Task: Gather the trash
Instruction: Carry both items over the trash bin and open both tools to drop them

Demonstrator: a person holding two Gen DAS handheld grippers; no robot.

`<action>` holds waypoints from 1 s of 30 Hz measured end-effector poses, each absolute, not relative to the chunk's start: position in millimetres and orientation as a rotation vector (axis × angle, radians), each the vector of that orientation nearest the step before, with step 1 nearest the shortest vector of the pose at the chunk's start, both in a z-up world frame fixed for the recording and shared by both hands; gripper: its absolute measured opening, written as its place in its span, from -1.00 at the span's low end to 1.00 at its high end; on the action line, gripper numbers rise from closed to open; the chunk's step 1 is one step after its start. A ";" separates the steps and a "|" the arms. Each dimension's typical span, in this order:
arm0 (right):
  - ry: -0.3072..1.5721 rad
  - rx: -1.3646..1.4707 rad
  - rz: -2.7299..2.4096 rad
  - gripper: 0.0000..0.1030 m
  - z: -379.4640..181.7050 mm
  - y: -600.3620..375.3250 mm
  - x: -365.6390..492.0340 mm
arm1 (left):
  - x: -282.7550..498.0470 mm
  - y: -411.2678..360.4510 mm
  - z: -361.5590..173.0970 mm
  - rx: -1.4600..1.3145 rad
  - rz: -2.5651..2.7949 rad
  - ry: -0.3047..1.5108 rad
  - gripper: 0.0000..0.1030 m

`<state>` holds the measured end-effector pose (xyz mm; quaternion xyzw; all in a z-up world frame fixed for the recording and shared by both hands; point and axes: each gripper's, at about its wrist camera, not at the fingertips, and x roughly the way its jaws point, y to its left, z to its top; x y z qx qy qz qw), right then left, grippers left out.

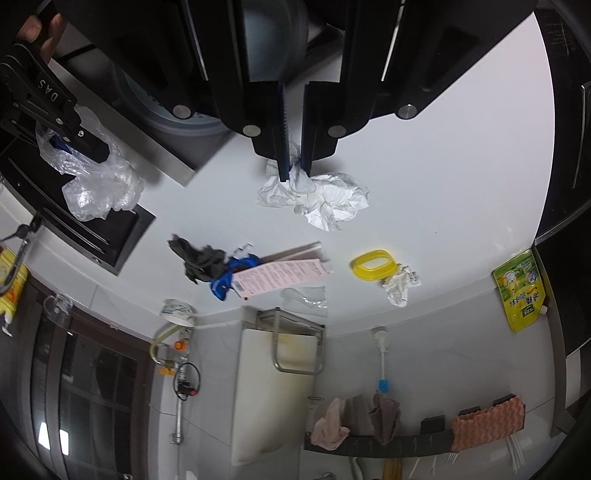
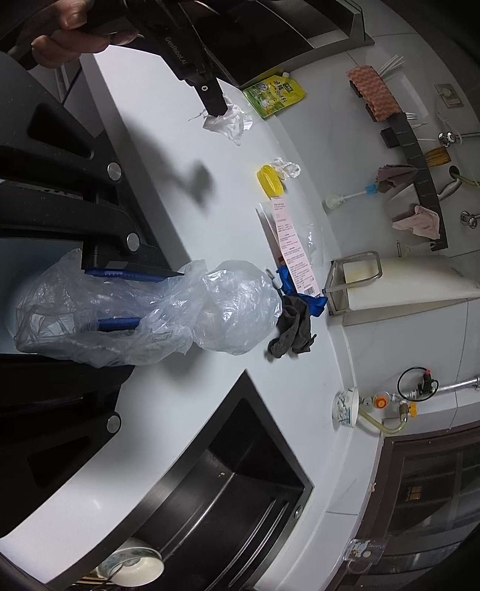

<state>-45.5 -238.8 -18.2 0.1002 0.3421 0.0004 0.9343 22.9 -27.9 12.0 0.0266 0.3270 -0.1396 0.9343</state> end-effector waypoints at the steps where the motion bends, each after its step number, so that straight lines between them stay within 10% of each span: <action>1: 0.704 0.205 -0.001 -0.69 -19.1 -239.0 -48.1 | 18.7 -30.9 11.5 0.058 -0.294 0.668 -0.87; 30: 0.805 0.216 0.005 -0.69 -63.7 -245.3 -119.9 | -59.2 -78.9 -46.9 0.160 -0.455 0.784 -0.87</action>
